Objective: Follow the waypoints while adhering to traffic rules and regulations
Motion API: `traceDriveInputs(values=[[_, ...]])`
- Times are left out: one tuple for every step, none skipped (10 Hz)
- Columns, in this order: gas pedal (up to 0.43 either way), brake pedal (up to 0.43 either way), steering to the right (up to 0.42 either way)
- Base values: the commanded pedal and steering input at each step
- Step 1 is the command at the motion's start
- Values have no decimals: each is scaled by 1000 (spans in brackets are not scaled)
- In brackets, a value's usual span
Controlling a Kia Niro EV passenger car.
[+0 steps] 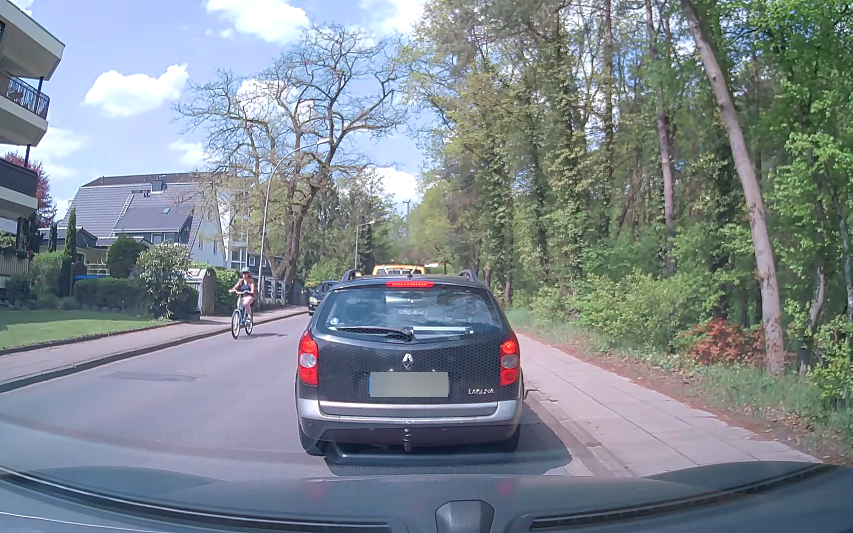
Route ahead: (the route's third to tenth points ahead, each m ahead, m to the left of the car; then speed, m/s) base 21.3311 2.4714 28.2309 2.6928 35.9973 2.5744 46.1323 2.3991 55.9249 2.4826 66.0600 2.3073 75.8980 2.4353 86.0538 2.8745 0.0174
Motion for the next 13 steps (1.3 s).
traceDriveInputs(values=[[0, 159, -31], [0, 159, -31], [0, 159, -31], [0, 159, -30], [0, 159, -29], [0, 159, -29], [0, 159, -29], [0, 165, -28], [0, 165, -28], [0, 165, -28], [0, 171, -28], [0, 171, -28], [0, 165, -27]])
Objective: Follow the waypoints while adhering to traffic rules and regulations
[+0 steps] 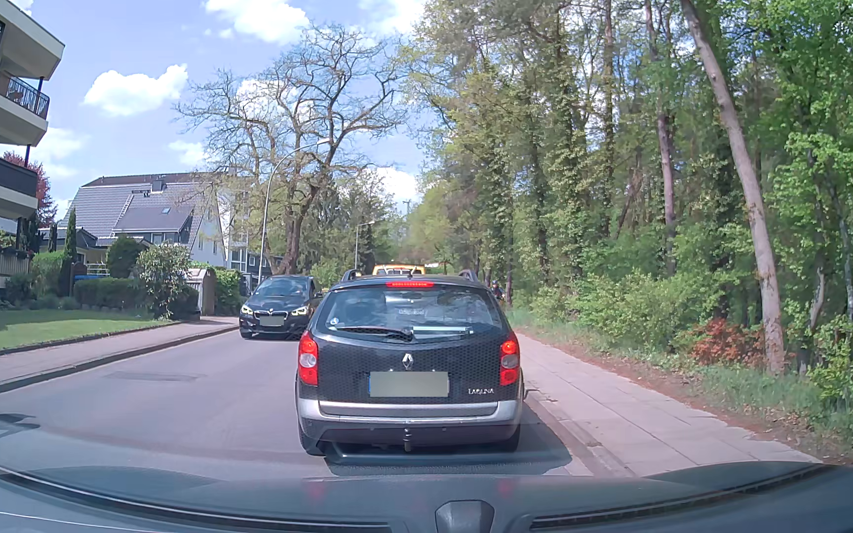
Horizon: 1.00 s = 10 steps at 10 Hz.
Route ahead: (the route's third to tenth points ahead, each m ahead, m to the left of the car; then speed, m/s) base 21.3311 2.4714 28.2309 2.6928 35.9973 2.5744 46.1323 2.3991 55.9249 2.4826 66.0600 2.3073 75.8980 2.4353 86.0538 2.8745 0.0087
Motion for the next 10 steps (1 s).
traceDriveInputs(values=[[0, 165, -27], [0, 171, -27], [0, 171, -27], [0, 171, -27], [0, 171, -27], [0, 171, -27], [0, 171, -27], [0, 171, -27], [0, 171, -27], [0, 171, -27]])
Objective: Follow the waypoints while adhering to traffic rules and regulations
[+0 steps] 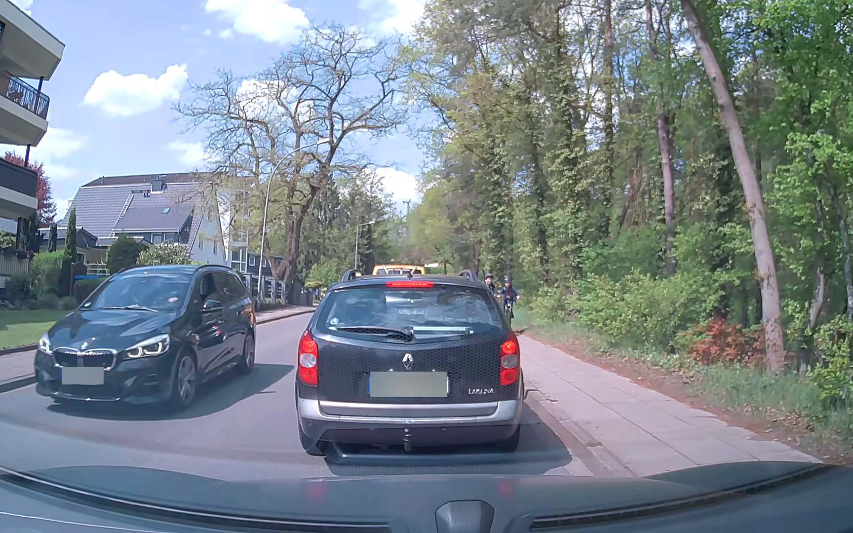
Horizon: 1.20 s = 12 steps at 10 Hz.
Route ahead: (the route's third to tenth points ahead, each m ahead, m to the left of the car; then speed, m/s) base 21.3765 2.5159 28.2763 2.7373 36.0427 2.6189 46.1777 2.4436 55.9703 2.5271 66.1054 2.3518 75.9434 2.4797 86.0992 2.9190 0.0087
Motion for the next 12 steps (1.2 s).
traceDriveInputs(values=[[0, 171, -27], [0, 171, -27], [0, 171, -27], [0, 171, -27], [0, 171, -27], [0, 171, -27], [0, 171, -27], [0, 177, -27], [0, 171, -27], [0, 171, -27], [0, 177, -27], [0, 171, -27]])
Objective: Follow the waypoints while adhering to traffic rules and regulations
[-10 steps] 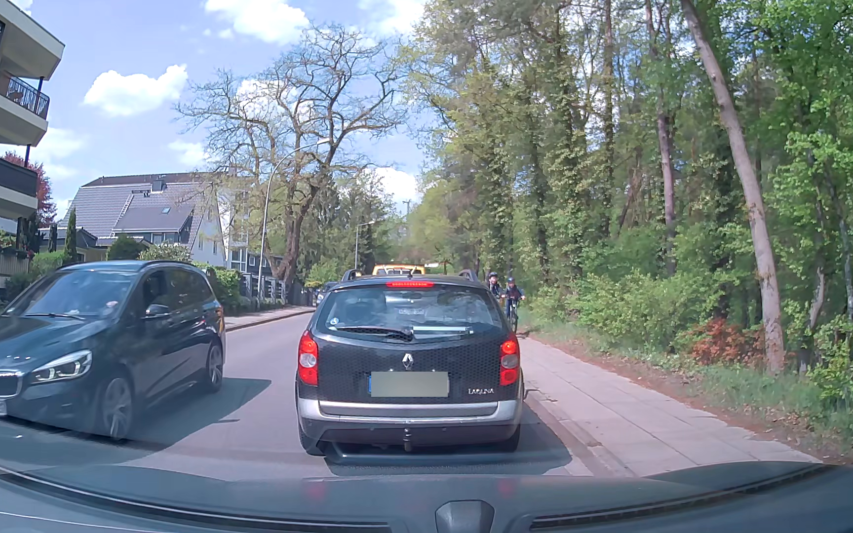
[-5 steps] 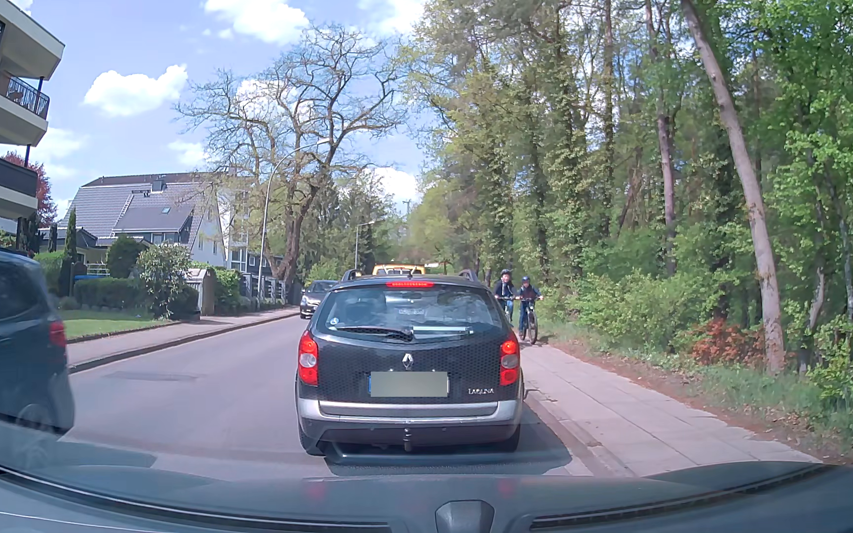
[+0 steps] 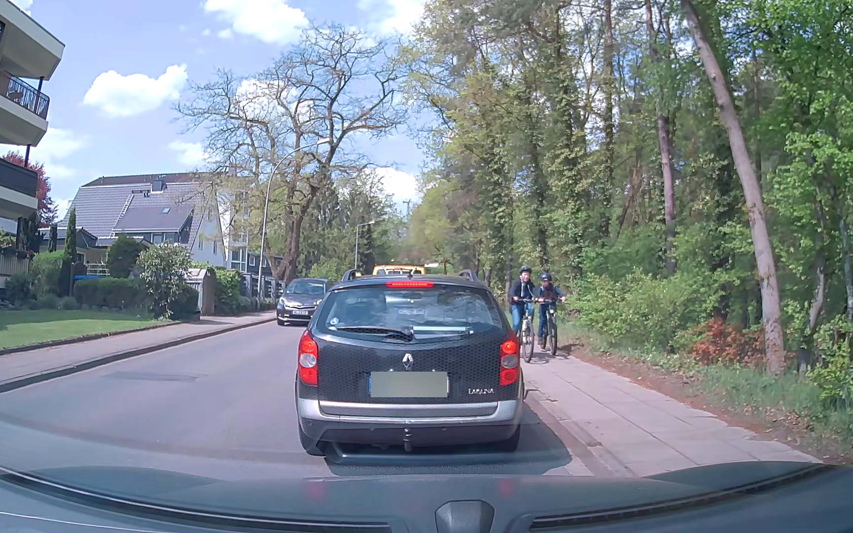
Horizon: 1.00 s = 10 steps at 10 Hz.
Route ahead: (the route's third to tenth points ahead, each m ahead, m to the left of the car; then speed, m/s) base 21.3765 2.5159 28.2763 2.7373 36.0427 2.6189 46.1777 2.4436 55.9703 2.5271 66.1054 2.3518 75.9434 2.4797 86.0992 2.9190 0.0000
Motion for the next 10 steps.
traceDriveInputs(values=[[0, 171, -27], [0, 171, -27], [0, 171, -27], [0, 171, -27], [0, 171, -27], [0, 171, -27], [0, 171, -27], [0, 171, -27], [0, 171, -27], [0, 165, -27]])
